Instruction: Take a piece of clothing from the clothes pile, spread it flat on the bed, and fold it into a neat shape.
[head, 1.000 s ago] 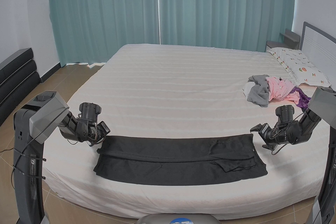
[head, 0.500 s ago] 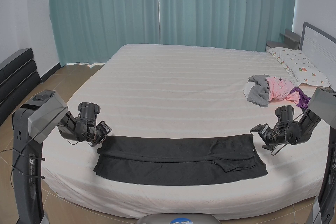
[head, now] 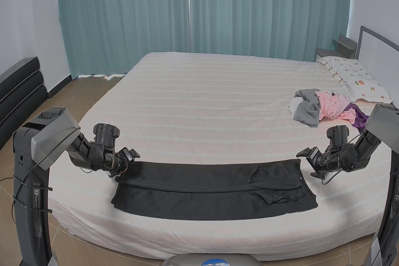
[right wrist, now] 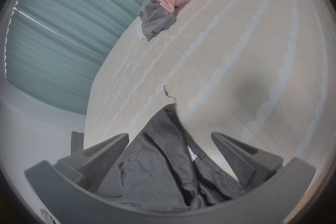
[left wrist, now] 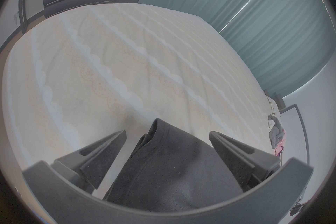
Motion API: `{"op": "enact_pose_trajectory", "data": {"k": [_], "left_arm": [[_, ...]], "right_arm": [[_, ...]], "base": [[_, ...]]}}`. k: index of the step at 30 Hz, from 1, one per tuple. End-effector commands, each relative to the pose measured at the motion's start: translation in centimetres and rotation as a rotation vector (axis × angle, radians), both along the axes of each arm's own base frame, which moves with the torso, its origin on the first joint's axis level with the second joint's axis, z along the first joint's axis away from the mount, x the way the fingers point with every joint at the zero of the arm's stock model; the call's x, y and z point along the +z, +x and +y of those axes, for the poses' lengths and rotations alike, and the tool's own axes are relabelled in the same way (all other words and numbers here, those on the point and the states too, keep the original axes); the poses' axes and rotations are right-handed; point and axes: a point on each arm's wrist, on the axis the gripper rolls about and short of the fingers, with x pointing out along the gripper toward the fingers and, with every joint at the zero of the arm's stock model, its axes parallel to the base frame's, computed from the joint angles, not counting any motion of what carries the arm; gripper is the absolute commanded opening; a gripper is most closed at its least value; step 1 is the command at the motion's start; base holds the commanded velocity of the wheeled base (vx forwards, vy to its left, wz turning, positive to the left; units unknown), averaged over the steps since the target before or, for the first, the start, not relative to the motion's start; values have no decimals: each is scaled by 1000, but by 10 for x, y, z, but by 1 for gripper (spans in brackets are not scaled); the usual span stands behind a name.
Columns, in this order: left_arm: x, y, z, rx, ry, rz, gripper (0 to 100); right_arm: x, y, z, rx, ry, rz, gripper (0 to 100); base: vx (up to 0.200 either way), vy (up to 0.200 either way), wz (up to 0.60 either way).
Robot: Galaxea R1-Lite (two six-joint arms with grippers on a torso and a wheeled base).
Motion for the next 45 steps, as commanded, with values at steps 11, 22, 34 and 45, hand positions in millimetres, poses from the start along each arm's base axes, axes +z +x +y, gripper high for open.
{"op": "enact_pose_trajectory", "data": {"k": [11, 22, 34, 45], "left_arm": [[3, 1, 2, 33, 6, -28, 0], [-1, 5, 4, 85, 39, -68, 0], [2, 4, 4, 89, 33, -67, 100], [35, -32, 6, 92, 7, -68, 100]], "right_arm": [[-1, 0, 0, 0, 1, 3, 100], [-1, 0, 1, 2, 1, 5, 100], [1, -2, 1, 2, 1, 3, 100], [27, -41, 20, 51, 4, -74, 100]], "base": [[0, 0, 0], [0, 0, 0], [0, 0, 0], [0, 0, 0]]}}
